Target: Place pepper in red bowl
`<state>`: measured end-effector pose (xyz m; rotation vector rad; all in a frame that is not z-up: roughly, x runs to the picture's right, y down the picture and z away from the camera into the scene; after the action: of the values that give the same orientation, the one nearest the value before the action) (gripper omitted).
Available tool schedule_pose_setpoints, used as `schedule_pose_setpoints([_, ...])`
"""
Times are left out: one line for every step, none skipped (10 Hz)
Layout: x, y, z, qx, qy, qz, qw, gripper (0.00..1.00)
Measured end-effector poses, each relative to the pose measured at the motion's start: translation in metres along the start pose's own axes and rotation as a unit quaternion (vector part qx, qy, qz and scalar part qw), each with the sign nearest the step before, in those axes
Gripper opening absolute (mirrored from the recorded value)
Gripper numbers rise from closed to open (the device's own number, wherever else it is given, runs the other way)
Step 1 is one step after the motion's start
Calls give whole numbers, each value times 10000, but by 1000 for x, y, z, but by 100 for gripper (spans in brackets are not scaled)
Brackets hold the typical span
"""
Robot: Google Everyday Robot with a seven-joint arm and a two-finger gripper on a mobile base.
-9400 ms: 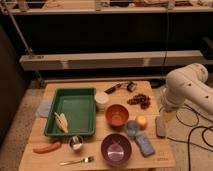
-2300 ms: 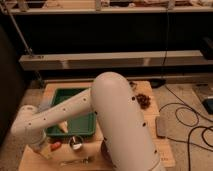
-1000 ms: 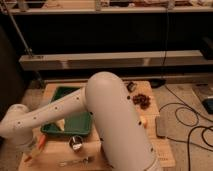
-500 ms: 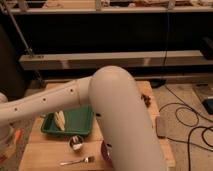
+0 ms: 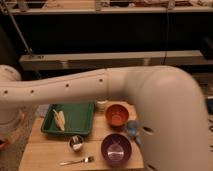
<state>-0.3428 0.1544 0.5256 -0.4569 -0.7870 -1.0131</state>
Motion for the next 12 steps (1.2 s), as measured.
schedule_pose_setpoints([15, 19, -15, 32, 66, 206, 9998, 0])
schedule_pose_setpoints([28, 37, -25, 46, 116, 402, 9991, 0])
schedule_pose_setpoints([36, 50, -32, 58, 152, 537, 9984, 0])
schedule_pose_setpoints([39, 55, -34, 61, 164, 581, 9982, 0])
schedule_pose_setpoints([38, 55, -34, 59, 160, 578, 9982, 0])
schedule_pose_setpoints([38, 54, -33, 58, 156, 567, 9983, 0])
schedule_pose_setpoints([38, 54, -34, 60, 159, 576, 9982, 0])
schedule_pose_setpoints([39, 55, -34, 60, 160, 579, 9982, 0])
schedule_pose_setpoints([38, 54, -34, 60, 159, 574, 9982, 0])
schedule_pose_setpoints([38, 54, -34, 59, 153, 567, 9983, 0])
schedule_pose_setpoints([39, 55, -33, 68, 142, 585, 9982, 0])
schedule_pose_setpoints([45, 59, -32, 103, 131, 700, 9974, 0])
